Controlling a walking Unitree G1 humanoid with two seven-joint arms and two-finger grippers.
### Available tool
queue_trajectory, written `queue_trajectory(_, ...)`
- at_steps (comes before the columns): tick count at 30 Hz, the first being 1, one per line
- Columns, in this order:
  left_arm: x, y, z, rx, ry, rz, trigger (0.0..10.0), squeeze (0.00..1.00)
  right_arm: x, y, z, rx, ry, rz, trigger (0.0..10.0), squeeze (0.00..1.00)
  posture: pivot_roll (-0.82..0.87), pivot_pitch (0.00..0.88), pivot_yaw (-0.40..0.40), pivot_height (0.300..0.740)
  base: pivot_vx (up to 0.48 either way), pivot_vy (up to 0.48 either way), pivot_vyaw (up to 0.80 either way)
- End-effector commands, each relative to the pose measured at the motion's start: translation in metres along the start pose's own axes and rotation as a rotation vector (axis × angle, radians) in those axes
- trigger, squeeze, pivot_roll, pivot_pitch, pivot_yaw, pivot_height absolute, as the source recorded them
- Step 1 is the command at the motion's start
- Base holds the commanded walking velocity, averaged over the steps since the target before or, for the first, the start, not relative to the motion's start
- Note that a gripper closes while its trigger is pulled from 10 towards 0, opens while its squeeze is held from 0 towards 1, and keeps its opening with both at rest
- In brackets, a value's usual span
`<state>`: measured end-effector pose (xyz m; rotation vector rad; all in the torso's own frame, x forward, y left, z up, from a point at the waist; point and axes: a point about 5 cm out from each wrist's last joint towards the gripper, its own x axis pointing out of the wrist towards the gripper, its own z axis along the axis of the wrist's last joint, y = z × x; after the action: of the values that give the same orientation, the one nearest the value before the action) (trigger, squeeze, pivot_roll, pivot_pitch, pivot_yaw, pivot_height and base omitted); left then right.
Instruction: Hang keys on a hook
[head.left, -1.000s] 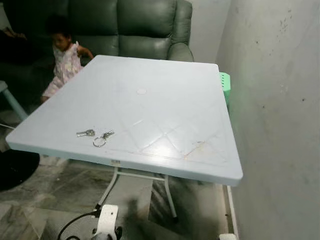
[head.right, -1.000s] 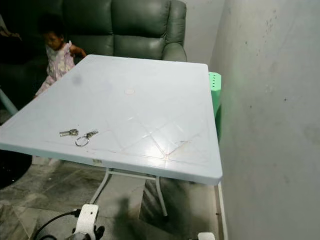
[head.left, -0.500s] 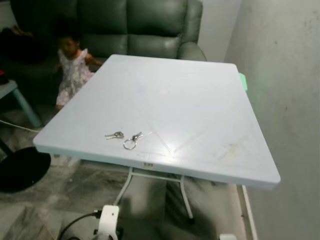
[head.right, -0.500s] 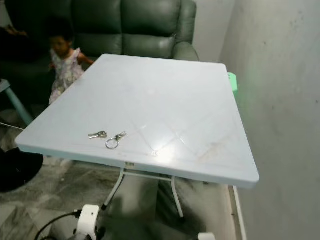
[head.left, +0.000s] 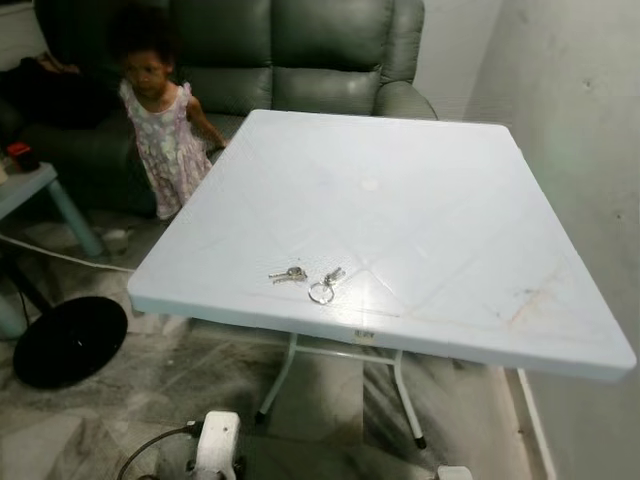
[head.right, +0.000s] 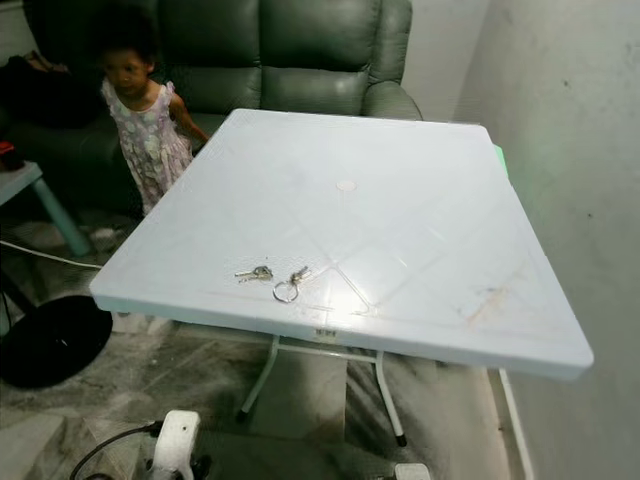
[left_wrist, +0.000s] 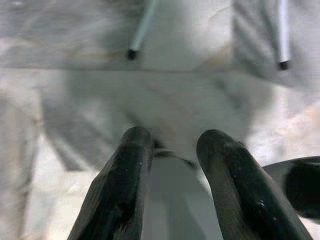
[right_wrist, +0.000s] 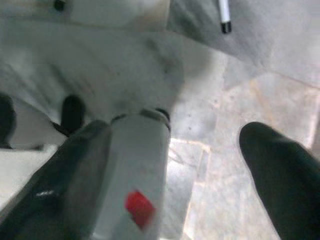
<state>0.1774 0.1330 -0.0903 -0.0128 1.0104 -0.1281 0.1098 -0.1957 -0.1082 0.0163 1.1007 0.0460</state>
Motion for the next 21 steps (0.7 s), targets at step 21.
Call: queue_trajectory(21,-0.0017,0.0135,0.0000,-0.014,-0.017,0.043,10.0,0.00,0.0009,0.0095,-0.0049,-0.003,0.025,0.028,10.0,0.00,0.12,0.000,-0.048,0.740,0.000,0.000,0.00)
